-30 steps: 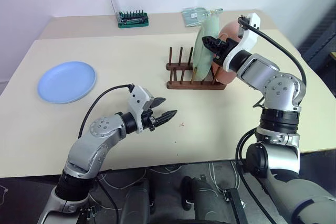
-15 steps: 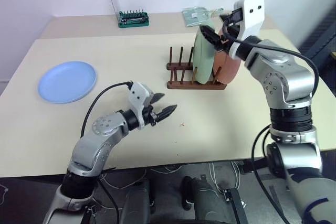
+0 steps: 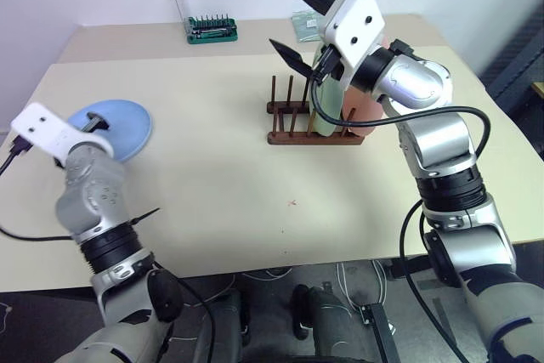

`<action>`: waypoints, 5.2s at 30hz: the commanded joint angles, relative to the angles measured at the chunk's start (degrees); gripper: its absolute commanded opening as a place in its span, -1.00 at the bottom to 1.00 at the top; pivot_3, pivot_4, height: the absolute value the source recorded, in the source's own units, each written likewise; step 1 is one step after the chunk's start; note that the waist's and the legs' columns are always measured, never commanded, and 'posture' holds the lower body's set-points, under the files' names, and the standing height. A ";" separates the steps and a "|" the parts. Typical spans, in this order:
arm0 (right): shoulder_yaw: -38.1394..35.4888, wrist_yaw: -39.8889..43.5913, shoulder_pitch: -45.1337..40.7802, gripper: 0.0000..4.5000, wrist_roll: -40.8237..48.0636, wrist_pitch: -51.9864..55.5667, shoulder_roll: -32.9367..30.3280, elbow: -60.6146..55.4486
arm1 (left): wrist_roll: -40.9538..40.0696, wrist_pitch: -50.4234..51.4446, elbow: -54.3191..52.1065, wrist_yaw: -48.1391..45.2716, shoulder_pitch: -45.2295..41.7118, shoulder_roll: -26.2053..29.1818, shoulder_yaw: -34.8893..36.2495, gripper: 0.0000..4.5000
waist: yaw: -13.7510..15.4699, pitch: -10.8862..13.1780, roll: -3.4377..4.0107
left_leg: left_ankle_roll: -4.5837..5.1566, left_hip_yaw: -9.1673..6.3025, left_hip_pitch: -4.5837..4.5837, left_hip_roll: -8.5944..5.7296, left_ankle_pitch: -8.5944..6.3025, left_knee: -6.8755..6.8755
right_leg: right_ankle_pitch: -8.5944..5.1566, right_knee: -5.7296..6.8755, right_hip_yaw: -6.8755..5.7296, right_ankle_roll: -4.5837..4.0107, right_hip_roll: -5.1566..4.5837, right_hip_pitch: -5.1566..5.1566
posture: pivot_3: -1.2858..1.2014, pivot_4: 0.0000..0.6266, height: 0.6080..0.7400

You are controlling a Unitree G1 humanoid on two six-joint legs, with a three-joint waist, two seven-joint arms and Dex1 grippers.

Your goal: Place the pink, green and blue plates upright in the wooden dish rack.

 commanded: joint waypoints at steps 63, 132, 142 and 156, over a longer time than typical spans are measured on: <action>11.86 -9.46 -1.17 -1.00 -38.92 -30.06 1.93 16.85 | -17.92 0.81 -14.85 -9.22 -18.57 -5.92 -8.30 0.77 | -1.07 0.05 -0.17 | -0.15 -0.02 0.04 -0.09 0.08 0.04 | 0.00 0.04 0.01 -0.01 0.09 0.04 | 0.03 -0.52 0.84; -15.82 8.00 6.99 0.57 25.28 24.47 -10.60 -16.67 | -2.44 -11.99 -19.28 -56.77 23.45 12.79 -40.99 0.79 | -0.29 0.03 -0.17 | -0.50 -0.07 0.07 0.06 0.33 -0.68 | -0.23 -0.03 -0.07 -0.13 0.05 -0.23 | 0.03 -0.52 0.84; -31.30 19.58 37.87 0.57 23.34 18.45 -23.72 -8.08 | 1.91 -17.89 -11.25 -57.21 24.39 16.22 -36.56 0.79 | 0.26 0.03 -0.14 | -0.51 -0.06 0.18 0.07 0.25 -0.65 | -0.38 -0.14 -0.07 -0.30 0.04 -0.16 | 0.03 -0.52 0.84; -24.38 14.70 38.11 0.57 14.81 7.26 -15.70 -0.19 | 7.51 -20.08 -8.35 -53.67 26.00 16.19 -35.95 0.79 | 0.44 0.03 -0.12 | -0.47 -0.04 0.15 0.04 0.28 -0.65 | -0.38 -0.13 -0.05 -0.32 0.01 -0.18 | 0.03 -0.52 0.84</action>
